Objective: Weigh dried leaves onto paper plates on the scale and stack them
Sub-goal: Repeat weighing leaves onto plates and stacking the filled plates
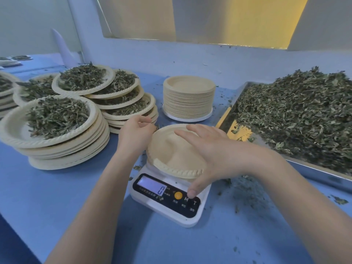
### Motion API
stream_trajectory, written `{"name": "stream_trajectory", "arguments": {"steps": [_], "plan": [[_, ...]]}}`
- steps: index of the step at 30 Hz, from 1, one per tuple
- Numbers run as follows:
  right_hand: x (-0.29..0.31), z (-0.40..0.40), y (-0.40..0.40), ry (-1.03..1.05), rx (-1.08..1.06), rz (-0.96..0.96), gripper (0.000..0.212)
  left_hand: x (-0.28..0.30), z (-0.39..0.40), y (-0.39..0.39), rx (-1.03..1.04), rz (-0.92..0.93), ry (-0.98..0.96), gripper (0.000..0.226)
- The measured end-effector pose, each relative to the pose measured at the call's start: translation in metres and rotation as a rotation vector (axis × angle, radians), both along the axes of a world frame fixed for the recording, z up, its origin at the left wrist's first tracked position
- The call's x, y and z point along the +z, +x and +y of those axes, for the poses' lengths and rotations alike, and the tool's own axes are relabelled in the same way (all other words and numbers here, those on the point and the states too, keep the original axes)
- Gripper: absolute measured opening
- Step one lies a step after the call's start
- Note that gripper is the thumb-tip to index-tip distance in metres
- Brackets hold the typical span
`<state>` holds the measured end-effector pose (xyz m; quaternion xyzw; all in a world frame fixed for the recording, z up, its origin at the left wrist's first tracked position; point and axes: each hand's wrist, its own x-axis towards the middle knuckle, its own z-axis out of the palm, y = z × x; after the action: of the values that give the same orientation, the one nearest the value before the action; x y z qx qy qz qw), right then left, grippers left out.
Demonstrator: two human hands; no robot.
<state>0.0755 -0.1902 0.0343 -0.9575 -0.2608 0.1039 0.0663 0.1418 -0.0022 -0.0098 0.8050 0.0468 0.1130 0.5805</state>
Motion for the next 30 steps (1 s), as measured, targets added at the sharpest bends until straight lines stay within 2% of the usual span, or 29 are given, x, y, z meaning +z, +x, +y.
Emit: {"name": "stream_trajectory", "arguments": {"steps": [3,6,9,11,14,15,17,20,23,25,27,30], "plan": [[0.000,-0.003,0.001,-0.026,-0.032,0.035,0.127,0.001,-0.002,-0.002,0.022,-0.038,0.034,0.022],[0.005,-0.005,0.001,-0.021,-0.022,0.023,0.126,0.010,-0.010,-0.009,0.098,-0.211,0.184,0.026],[0.014,-0.009,0.002,0.081,0.013,-0.005,0.115,0.028,-0.034,-0.017,-0.013,-0.370,0.255,0.019],[0.021,-0.020,0.004,0.198,0.009,0.047,0.098,0.039,-0.057,-0.019,-0.179,-0.384,0.338,0.017],[0.031,-0.049,0.008,0.309,-0.047,0.114,0.042,0.055,-0.095,-0.010,-0.346,-0.321,0.441,0.025],[0.032,-0.061,0.011,0.331,-0.068,0.114,0.040,0.060,-0.107,-0.005,-0.370,-0.292,0.439,0.026],[0.032,-0.088,0.018,0.371,-0.138,0.116,0.051,0.067,-0.132,0.007,-0.418,-0.229,0.430,0.026],[0.023,-0.137,0.029,0.344,-0.293,0.091,0.079,0.068,-0.179,0.023,-0.557,-0.159,0.542,0.029],[0.012,-0.189,0.033,0.157,-0.475,0.055,0.091,0.062,-0.228,0.035,-0.722,-0.117,0.804,0.038],[0.006,-0.221,0.032,-0.001,-0.605,0.048,0.095,0.053,-0.256,0.043,-0.838,-0.036,0.959,0.053],[0.001,-0.251,0.031,-0.137,-0.746,0.069,0.098,0.042,-0.277,0.055,-0.904,0.109,1.002,0.076],[-0.006,-0.278,0.031,-0.278,-0.874,0.129,0.103,0.025,-0.294,0.075,-0.873,0.217,1.053,0.108]]}}
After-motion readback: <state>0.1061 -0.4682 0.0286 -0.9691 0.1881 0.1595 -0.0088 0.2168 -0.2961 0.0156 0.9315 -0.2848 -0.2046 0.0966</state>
